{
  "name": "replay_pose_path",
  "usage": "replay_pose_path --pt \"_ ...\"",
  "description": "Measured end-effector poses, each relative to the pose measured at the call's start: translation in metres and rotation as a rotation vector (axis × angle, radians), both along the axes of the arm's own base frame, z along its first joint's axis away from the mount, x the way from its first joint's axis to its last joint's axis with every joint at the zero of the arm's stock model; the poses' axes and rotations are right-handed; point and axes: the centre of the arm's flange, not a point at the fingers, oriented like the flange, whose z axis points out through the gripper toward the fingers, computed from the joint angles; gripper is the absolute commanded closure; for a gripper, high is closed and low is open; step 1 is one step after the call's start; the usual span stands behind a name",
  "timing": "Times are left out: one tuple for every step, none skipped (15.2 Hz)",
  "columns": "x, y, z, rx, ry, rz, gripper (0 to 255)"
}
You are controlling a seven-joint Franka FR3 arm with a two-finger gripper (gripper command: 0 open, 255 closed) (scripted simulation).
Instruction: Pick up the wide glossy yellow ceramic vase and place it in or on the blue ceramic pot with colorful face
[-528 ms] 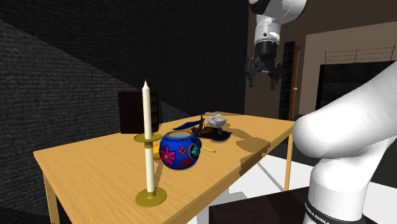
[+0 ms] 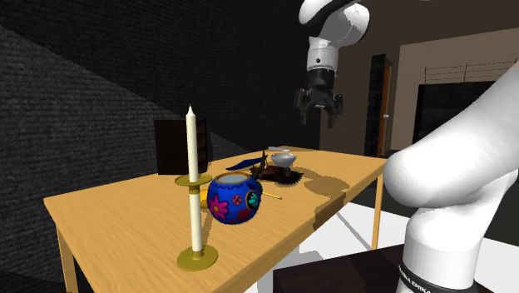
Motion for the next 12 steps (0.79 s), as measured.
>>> replay_pose_path --pt "0.004 0.012 -0.005 -0.004 -0.005 0.002 0" --pt "0.012 0.021 -0.010 -0.008 -0.010 0.004 0" --pt "0.016 0.032 -0.018 -0.012 -0.013 0.006 0" --pt "0.022 0.037 -0.025 -0.016 -0.018 0.008 0" --pt "0.029 0.048 -0.029 -0.020 -0.023 0.010 0" --pt "0.036 0.059 -0.034 -0.024 -0.028 0.012 0" --pt "0.042 0.071 -0.041 -0.028 -0.032 0.014 0" --pt "0.050 0.080 -0.046 -0.031 -0.037 0.016 0" --pt "0.055 0.091 -0.050 -0.035 -0.042 0.018 0" --pt "0.062 0.100 -0.058 -0.039 -0.047 0.020 0" --pt "0.067 0.108 -0.061 -0.043 -0.051 0.022 0" --pt "0.076 0.121 -0.069 -0.047 -0.056 0.025 0"
